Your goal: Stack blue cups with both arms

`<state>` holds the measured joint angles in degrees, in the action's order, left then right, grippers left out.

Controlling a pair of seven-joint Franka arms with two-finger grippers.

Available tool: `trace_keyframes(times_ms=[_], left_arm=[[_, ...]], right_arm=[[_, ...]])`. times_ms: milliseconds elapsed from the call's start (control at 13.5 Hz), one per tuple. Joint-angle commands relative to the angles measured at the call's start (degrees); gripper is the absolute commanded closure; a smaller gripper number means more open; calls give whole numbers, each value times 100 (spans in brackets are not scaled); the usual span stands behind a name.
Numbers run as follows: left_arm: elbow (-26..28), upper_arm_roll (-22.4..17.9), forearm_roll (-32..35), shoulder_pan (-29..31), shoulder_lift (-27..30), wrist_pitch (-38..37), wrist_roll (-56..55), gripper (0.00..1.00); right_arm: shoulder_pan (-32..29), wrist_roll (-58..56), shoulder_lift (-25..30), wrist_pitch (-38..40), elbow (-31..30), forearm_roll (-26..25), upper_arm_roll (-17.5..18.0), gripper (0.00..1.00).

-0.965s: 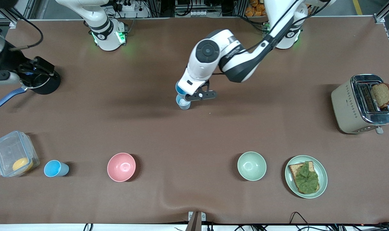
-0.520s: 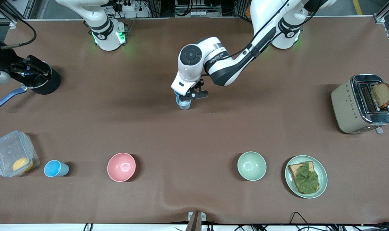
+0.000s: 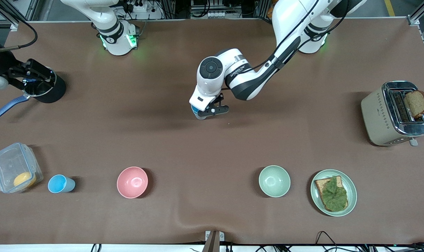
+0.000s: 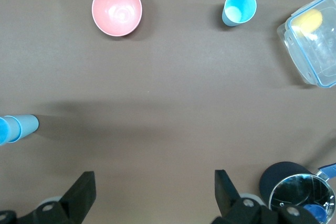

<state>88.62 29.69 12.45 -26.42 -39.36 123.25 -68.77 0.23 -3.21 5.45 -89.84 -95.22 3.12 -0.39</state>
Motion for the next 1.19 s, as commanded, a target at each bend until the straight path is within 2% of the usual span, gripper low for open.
trace_keyframes(times_ms=[0, 148, 445, 816, 965, 1113], left_arm=[[-117, -95, 389, 14, 296, -3, -128, 0], [-99, -112, 390, 206, 839, -81, -128, 0], [-99, -103, 434, 1269, 1965, -740, -40, 0], [-108, -95, 373, 2315, 2670, -1592, 494, 0], [-108, -95, 41, 2938, 2977, -1865, 846, 0], [-108, -95, -242, 3431, 3206, -2102, 1809, 0]], right_arm=[[-84, -31, -53, 194, 223, 22, 83, 0], [-49, -40, -70, 195, 223, -22, 100, 0], [-111, -40, -114, 168, 188, -57, 92, 0], [-111, -48, -114, 160, 65, -66, 83, 0], [-119, -57, -114, 160, 65, -66, 74, 0], [-119, -57, -114, 168, 47, -66, 74, 0]])
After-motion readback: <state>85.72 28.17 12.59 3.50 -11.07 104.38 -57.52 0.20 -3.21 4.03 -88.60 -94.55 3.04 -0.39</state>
